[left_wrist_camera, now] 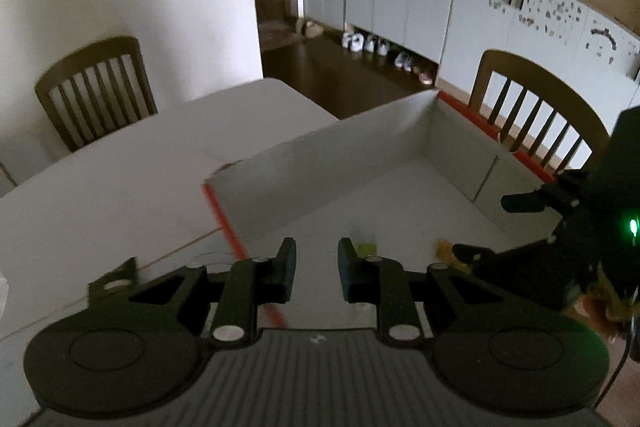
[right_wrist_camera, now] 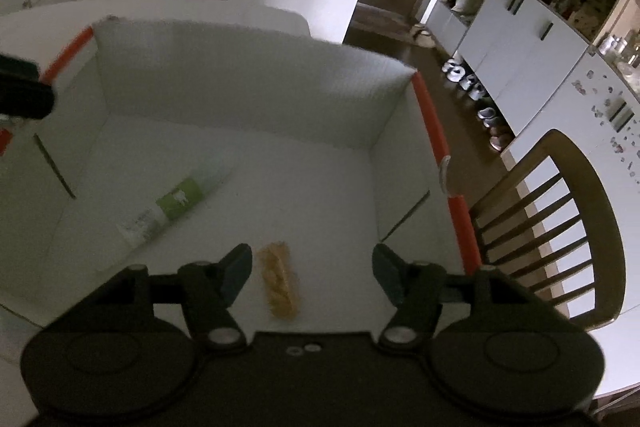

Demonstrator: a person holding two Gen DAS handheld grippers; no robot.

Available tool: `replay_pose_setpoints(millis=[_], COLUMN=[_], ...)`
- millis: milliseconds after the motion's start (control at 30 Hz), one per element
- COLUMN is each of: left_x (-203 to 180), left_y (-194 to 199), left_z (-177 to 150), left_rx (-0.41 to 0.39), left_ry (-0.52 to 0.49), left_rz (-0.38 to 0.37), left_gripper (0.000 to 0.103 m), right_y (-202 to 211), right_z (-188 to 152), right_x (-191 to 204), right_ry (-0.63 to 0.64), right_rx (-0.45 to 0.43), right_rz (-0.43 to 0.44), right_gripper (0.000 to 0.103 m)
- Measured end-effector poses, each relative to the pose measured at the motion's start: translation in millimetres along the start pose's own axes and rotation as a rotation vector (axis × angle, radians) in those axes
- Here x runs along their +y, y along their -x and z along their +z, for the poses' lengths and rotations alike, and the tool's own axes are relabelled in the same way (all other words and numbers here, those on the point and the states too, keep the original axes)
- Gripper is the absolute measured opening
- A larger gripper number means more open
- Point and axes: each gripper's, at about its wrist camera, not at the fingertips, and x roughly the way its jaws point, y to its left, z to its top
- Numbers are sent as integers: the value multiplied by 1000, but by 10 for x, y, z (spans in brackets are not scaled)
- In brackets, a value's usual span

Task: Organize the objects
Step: 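Move both grippers back over the cluttered table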

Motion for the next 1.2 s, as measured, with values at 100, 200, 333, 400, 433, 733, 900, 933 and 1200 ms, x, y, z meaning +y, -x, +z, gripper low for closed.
replay_pose_setpoints(millis=[100,200,333,400,433,733,900,933,1200], left_x=[161,361,637,781,852,1395,1638,1679,1981], left_y=[221,446,731,852,912,1300,1395,1408,1443], left_z=[-68,-177,-354,-453,-505,-1046,-1353,-1408,-1788], left_rx=[-19,-30,-30,-29,-29,-7,16,20,38], left_ry=[18,35,41,55,59,73,97,99,112], left_rz=[-20,-33,-33,-34,-33,-18,-18,-15,11], left_gripper=[21,21,21,21,21,21,21,22,71], right_y=[138,319,592,727,800,1247,1346,1365,1344], right_z=[33,45,26,15,5,-58,-104,-113,-208], right_x=[76,155,312,419,477,1131,1457,1522,2046], right_ry=[-6,-21,-33,-38,-41,-53,-49,-47,-17], right_rx=[-17,-28,-44,-54,-59,-85,-80,-79,-34], right_rz=[15,46,96,122,138,227,252,257,294], right_gripper=[69,70,71,71,72,75,76,78,82])
